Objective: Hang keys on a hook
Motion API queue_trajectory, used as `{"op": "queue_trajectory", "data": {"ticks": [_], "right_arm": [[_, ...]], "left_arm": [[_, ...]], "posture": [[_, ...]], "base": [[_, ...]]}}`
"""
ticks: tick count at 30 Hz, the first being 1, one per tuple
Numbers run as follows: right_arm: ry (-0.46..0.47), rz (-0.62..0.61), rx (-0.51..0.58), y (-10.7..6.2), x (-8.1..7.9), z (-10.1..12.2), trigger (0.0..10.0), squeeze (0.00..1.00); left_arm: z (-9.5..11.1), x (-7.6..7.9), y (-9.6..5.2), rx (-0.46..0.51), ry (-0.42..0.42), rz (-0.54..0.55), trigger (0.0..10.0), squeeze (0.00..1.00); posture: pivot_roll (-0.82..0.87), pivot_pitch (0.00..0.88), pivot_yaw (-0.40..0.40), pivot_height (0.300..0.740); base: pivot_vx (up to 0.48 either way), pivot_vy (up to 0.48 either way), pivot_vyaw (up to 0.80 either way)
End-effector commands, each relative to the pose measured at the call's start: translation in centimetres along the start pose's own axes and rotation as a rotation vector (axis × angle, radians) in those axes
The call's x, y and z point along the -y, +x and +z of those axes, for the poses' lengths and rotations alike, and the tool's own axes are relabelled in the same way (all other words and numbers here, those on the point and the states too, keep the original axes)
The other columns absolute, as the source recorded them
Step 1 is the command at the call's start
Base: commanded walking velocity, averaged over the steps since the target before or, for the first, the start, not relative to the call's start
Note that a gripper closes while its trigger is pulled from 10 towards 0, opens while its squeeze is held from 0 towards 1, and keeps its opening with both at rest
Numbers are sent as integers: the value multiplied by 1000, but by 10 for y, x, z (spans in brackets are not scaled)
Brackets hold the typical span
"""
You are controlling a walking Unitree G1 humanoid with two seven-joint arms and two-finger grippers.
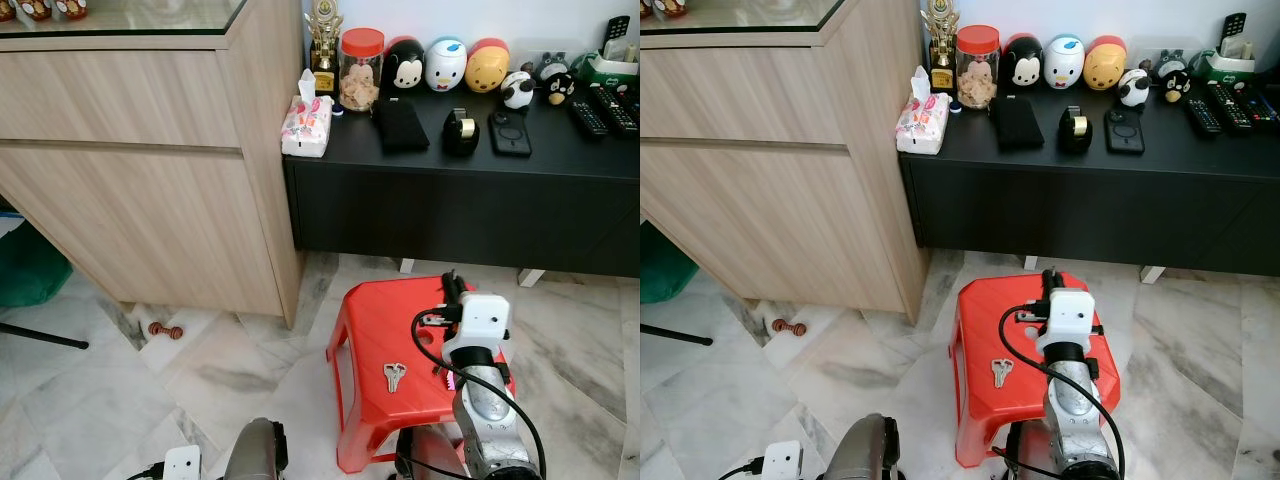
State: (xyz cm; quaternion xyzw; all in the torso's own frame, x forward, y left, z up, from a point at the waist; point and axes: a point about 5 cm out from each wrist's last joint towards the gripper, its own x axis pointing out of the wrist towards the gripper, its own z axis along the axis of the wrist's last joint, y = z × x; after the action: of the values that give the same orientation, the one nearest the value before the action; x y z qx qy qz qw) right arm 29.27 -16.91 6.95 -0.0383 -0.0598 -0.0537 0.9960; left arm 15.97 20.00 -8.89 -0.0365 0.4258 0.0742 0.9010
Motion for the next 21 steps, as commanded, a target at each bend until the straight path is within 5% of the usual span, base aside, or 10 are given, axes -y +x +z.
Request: {"op": "queue_trajectory", "data": {"ticks": [1, 9, 21], "right_arm": [[-35, -5, 45, 1, 2, 8, 10000, 0], [23, 5, -18, -1, -3, 3, 10000, 0], [55, -2, -83, 0, 0, -4, 10000, 0]], "left_arm": [[-18, 33, -3, -77, 15, -135, 10000, 0], [-16, 34, -2, -71, 9, -131, 10000, 0], [-16, 34, -2, -75, 5, -130, 10000, 0]], "posture": [[90, 77, -14, 610], [93, 92, -16, 610], [94, 105, -20, 682]], "base": [[0, 0, 0], [0, 0, 0], [0, 0, 0]]}}
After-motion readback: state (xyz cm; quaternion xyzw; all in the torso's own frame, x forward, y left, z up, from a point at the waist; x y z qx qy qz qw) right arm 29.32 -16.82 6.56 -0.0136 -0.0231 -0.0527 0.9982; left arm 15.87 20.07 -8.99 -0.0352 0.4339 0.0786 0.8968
